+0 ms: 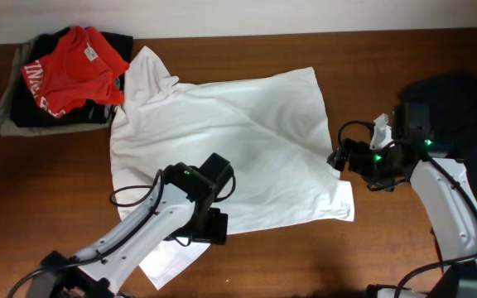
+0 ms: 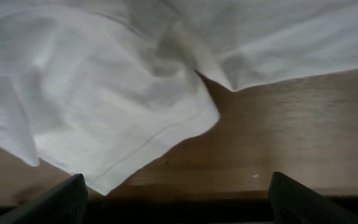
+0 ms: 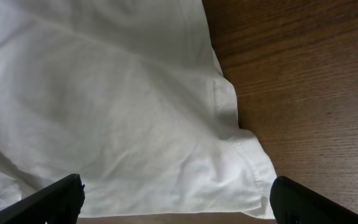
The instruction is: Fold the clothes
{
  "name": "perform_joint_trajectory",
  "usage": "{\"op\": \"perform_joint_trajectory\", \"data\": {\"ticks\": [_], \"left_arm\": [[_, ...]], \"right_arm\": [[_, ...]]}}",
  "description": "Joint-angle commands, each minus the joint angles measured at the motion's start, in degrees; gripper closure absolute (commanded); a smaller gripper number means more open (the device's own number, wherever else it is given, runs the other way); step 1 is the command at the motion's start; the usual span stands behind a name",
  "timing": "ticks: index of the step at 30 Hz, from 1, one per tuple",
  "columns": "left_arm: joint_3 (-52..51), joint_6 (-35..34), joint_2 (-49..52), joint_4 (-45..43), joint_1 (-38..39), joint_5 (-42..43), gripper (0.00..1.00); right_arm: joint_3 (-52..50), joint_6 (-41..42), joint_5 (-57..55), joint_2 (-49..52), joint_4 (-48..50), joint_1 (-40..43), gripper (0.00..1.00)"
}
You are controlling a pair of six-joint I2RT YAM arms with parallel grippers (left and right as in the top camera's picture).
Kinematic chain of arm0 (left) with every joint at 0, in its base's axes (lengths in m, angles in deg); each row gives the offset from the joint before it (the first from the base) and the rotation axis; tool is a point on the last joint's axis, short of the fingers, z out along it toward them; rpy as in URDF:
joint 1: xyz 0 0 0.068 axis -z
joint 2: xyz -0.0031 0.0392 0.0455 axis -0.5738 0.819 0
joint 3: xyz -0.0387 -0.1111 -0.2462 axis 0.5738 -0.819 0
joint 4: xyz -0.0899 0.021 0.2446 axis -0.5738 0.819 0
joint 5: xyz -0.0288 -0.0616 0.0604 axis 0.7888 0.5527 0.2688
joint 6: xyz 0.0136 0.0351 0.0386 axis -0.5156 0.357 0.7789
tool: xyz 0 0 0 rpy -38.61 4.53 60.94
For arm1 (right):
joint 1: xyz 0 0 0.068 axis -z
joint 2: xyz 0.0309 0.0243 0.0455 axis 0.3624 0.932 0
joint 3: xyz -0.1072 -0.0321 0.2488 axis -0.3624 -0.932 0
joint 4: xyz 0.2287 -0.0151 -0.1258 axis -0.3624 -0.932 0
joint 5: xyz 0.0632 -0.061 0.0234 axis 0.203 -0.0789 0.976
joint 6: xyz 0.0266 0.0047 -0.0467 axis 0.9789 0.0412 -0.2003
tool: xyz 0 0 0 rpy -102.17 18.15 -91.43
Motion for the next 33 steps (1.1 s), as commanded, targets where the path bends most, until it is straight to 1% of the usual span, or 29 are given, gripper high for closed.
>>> {"op": "perform_joint_trajectory", "data": {"ticks": [1, 2, 4, 5, 9, 17, 24, 28, 33], "left_arm": [[-0.4, -1.4, 3.2, 0.0, 0.3, -2.4, 0.09], [-0.4, -1.4, 4.1, 0.0, 0.3, -2.3, 0.11], [-0.4, -1.4, 6.0, -0.2, 0.3, -2.3, 0.11], [-0.4, -1.4, 6.8, -0.3, 0.3, -2.3, 0.15], [-0.4, -1.4, 9.3, -1.0, 0.3, -2.3, 0.15], [-0.7, -1.4, 9.8, -4.0, 0.3, -2.3, 0.16], [-6.1, -6.3, 9.8, -7.3, 0.3, -2.1, 0.18], [-8.4, -6.4, 9.8, -10.1, 0.3, -1.9, 0.18], [-8.4, -6.4, 9.8, -10.8, 0.3, -1.9, 0.18]], "right_arm": [[0.0, 0.3, -1.0, 0.2, 0.5, 0.2, 0.02], [0.0, 0.3, -1.0, 0.2, 0.7, 0.2, 0.01], [0.0, 0.3, -1.0, 0.2, 1.1, 0.2, 0.01], [0.0, 0.3, -1.0, 0.2, 1.3, 0.2, 0.01], [0.0, 0.3, -1.0, 0.2, 1.6, 0.2, 0.01], [0.0, 0.3, -2.1, 0.2, 1.9, 0.2, 0.01], [0.0, 0.3, -2.0, 0.2, 1.9, 0.2, 0.01], [0.0, 0.3, -2.0, 0.2, 2.1, 0.2, 0.01], [0.0, 0.3, -2.0, 0.2, 2.3, 0.2, 0.01]]}}
